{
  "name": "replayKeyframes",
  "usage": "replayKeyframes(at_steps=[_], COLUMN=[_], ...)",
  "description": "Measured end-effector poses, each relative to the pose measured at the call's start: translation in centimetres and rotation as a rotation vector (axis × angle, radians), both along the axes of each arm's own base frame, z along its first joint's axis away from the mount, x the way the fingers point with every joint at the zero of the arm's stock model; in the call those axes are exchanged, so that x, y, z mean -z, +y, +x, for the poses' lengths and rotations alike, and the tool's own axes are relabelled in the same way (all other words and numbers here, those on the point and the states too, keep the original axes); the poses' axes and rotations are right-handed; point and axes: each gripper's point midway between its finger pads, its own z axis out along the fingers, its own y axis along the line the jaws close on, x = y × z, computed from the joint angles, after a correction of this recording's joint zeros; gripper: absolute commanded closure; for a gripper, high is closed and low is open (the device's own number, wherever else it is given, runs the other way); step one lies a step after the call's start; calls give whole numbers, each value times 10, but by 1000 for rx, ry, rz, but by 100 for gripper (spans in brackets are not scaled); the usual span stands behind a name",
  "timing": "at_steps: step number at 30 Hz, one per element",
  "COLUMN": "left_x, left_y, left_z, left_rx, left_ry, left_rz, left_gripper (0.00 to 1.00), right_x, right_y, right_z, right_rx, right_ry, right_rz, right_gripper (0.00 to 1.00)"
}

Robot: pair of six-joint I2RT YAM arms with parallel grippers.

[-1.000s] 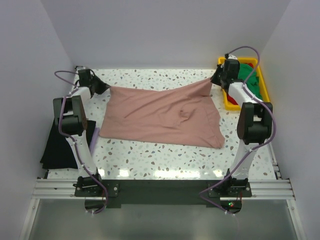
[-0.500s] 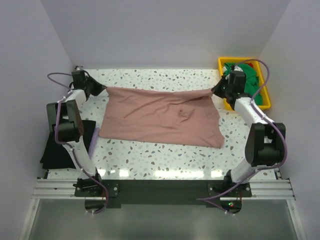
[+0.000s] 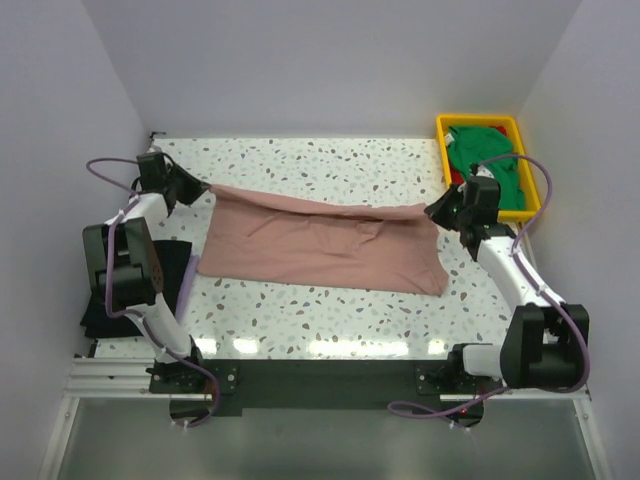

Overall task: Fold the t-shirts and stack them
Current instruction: Fold the tshirt

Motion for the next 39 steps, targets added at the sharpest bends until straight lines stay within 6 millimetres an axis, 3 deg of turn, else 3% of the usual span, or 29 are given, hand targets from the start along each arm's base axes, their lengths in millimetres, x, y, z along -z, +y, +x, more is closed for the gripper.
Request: replayKeyframes(at_steps=[7,19,23,31,39], left_x=[20,23,27,58,56], left_y=[-1,4,3,0,2], left_z=[-26,-50,-61,-88,-93], left_rx=[-17,-51,-55,-71,-81], left_ry=[64,98,113,210,220], left_rz=[-4,5,6,2,12], left_gripper=[100,100,100,100,100], right_x=[8,24,43,86,89], right_y=[1,5,6,11,11], right_z=[-32,-57,-70,-99,-104], right_rx=[12,3,8,15,23], right_ry=[13,52,92,201,204], right_rz=[20,47,54,96,105], right_gripper=[100,100,100,94,99])
